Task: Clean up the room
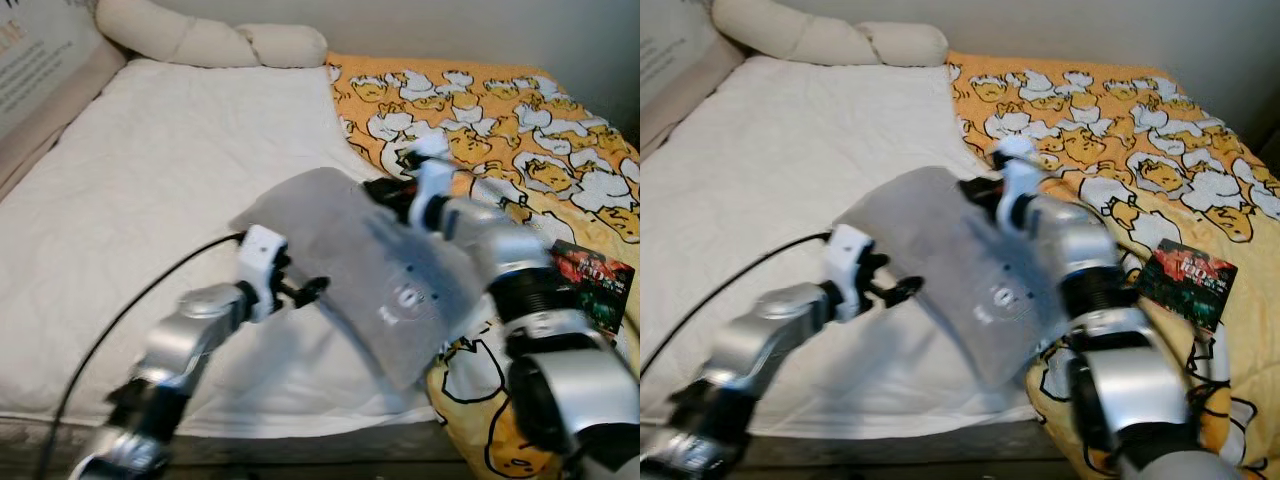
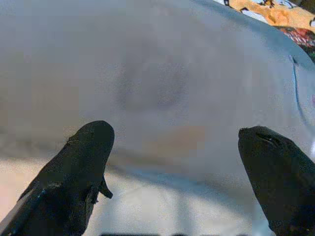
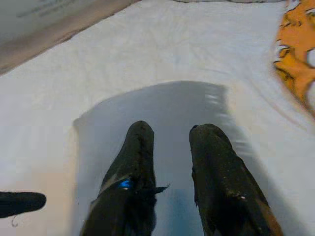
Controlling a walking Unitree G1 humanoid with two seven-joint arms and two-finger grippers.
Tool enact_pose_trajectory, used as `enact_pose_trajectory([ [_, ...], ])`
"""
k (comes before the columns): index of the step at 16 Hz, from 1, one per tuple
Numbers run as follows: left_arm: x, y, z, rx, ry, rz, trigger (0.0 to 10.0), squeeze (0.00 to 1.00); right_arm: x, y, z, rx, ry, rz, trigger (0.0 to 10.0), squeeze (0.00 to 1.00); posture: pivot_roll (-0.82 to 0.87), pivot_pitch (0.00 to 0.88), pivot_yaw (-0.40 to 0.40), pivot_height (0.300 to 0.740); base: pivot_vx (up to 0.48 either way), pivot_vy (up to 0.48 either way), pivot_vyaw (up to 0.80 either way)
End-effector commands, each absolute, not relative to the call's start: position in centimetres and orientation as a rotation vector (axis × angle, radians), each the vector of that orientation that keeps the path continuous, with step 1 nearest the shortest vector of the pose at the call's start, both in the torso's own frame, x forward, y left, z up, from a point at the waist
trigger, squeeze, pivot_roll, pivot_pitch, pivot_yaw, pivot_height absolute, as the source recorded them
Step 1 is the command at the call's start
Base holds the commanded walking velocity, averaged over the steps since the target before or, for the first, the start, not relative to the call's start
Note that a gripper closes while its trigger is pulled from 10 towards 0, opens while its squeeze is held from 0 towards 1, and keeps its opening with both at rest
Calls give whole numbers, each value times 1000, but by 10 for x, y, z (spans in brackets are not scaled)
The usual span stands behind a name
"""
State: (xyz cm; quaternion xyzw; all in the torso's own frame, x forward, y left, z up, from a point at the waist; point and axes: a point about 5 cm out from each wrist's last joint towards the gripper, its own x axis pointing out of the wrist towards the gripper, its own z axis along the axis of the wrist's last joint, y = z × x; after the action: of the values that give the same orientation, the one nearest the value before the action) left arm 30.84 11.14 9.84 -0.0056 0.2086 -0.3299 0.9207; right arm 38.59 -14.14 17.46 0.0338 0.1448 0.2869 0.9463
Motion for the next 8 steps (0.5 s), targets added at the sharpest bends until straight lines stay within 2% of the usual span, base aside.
enact_pose_trajectory([
  [1, 313, 109, 96, -6, 457, -674, 10000, 1000, 388, -161, 187, 88, 257, 536, 10000, 1000, -112, 0, -22, 740, 0, 0, 0],
  [5, 304, 96, 77, 21, 625, -772, 10000, 1000, 386, -208, 159, -129, 317, 324, 10000, 1000, -115, 0, -4, 740, 0, 0, 0],
  [8, 314, 108, 59, 139, 715, -585, 10000, 1000, 374, -225, 121, -209, 376, 200, 10000, 1000, -124, 0, 23, 740, 0, 0, 0],
])
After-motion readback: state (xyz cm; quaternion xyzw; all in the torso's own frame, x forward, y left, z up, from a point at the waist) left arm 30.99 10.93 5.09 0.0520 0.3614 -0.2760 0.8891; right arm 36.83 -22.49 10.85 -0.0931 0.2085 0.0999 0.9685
